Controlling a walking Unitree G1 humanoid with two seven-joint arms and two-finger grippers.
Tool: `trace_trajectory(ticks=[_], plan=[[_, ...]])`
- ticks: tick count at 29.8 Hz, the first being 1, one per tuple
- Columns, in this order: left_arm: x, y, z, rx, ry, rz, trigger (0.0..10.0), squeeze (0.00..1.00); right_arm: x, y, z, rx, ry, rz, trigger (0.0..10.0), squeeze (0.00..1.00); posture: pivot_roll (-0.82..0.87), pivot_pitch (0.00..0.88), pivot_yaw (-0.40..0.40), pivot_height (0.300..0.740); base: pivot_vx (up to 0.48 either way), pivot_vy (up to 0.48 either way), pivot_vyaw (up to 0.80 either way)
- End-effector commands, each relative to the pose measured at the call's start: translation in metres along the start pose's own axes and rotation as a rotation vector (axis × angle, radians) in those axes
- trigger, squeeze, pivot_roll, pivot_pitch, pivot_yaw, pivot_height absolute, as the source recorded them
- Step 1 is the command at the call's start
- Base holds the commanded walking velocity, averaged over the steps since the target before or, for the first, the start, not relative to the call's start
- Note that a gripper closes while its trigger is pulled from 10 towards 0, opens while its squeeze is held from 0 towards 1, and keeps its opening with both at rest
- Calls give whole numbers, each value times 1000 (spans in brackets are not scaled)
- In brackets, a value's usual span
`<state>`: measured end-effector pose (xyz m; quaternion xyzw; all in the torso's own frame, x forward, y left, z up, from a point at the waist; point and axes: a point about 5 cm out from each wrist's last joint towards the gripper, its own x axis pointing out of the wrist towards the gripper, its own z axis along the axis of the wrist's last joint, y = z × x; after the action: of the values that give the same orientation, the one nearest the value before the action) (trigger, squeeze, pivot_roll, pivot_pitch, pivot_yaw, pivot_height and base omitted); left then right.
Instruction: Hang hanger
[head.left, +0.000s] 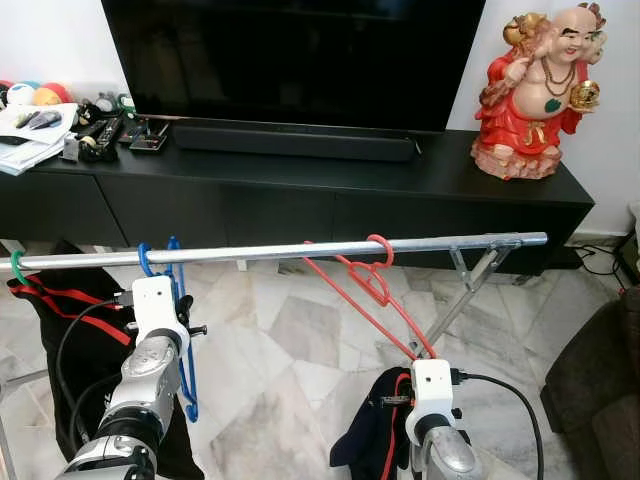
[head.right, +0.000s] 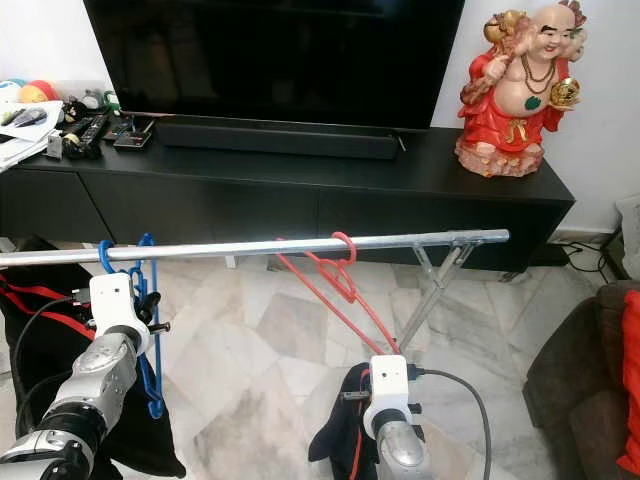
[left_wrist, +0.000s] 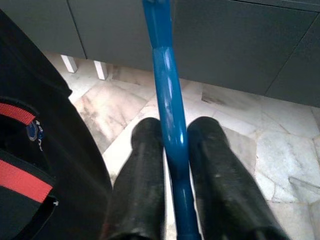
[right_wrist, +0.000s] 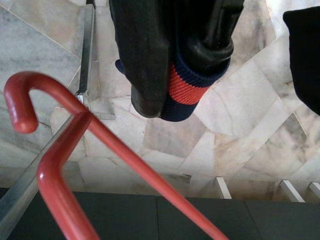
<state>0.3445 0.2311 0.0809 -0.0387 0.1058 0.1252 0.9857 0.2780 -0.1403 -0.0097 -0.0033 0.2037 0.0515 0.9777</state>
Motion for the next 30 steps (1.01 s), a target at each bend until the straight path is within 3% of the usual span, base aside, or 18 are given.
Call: trace_trajectory(ticks=[1,15,22,26,30], plan=[[0,-3,-1,5,5,-21,0,0,-1,0,-1,-1,0,-2,10000,0,9,85,-29,740,0,0,0],[-11,-12,4,196,-116,-176,0,0,-1,1,-2,0,2,0,10000,0,18,85,-27,740,0,0,0],[-18,-9,15,201,-206,-181,0,0,-1,1,-2,1,0,0,10000,0,21,85,-29,740,0,0,0],[-28,-9,16,213,-241,-208,0,0,-1,1,-2,-1,-5,-5,10000,0,24,85,-29,740,0,0,0],[-45,-5,2,253,-231,-260,0,0,-1,-1,-1,2,-12,-15,10000,0,23,86,-29,740,0,0,0]])
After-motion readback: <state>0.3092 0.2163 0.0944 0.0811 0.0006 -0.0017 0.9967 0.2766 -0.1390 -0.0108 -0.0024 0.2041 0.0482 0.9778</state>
